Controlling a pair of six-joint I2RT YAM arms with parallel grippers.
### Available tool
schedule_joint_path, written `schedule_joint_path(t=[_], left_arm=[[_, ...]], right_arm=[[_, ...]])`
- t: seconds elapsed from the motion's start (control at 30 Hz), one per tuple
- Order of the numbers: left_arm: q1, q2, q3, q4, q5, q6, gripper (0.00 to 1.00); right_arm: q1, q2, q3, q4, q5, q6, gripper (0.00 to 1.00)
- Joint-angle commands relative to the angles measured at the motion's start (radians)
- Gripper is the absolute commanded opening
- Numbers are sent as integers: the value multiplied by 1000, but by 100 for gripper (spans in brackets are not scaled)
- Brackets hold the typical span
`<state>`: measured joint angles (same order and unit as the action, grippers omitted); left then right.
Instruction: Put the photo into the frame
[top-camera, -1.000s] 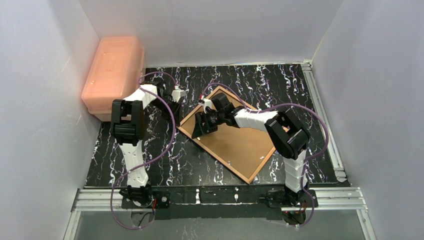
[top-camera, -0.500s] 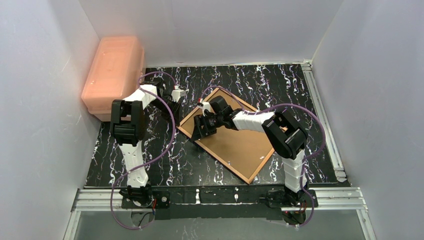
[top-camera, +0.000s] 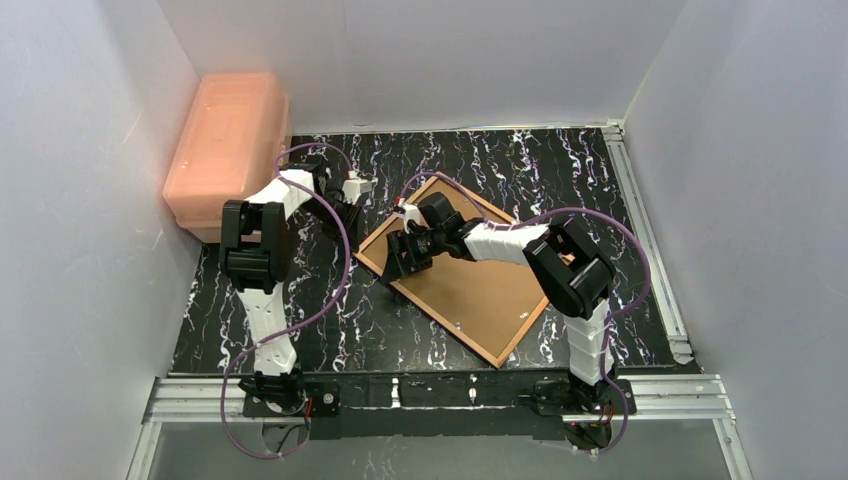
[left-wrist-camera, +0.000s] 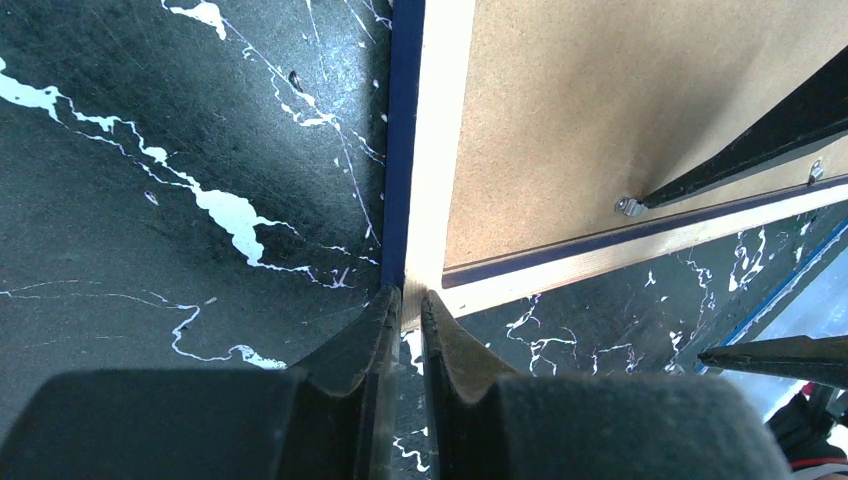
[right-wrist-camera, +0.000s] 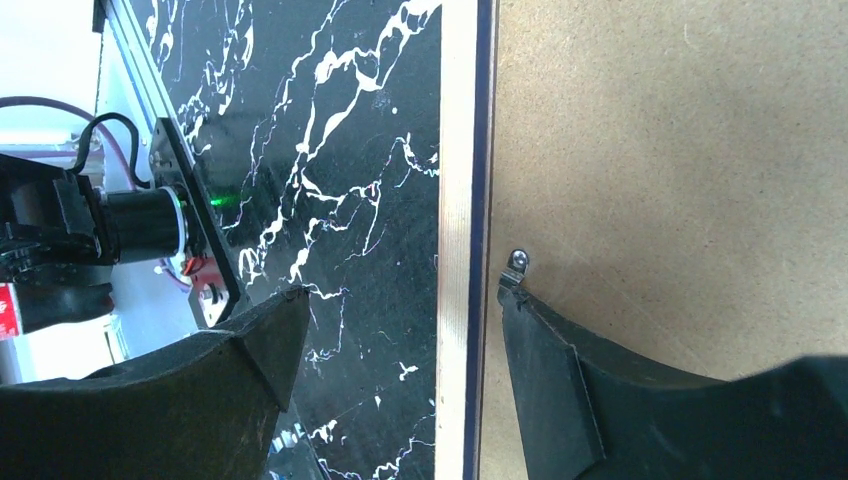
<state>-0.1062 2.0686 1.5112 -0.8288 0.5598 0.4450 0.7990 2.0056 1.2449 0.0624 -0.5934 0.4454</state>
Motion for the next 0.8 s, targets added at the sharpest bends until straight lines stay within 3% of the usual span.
schedule_joint_path(t=[0.0, 0.5, 0.77], left_arm=[[-13, -16, -46, -24, -57, 18, 11], [-25, -25, -57, -24, -50, 18, 10], [-27, -26, -52, -32, -65, 23, 9]], right_arm=[[16, 24, -6, 20, -7, -5, 78], [33, 23, 9, 4, -4, -13, 78], [-35, -101, 23, 63, -47, 41, 78]])
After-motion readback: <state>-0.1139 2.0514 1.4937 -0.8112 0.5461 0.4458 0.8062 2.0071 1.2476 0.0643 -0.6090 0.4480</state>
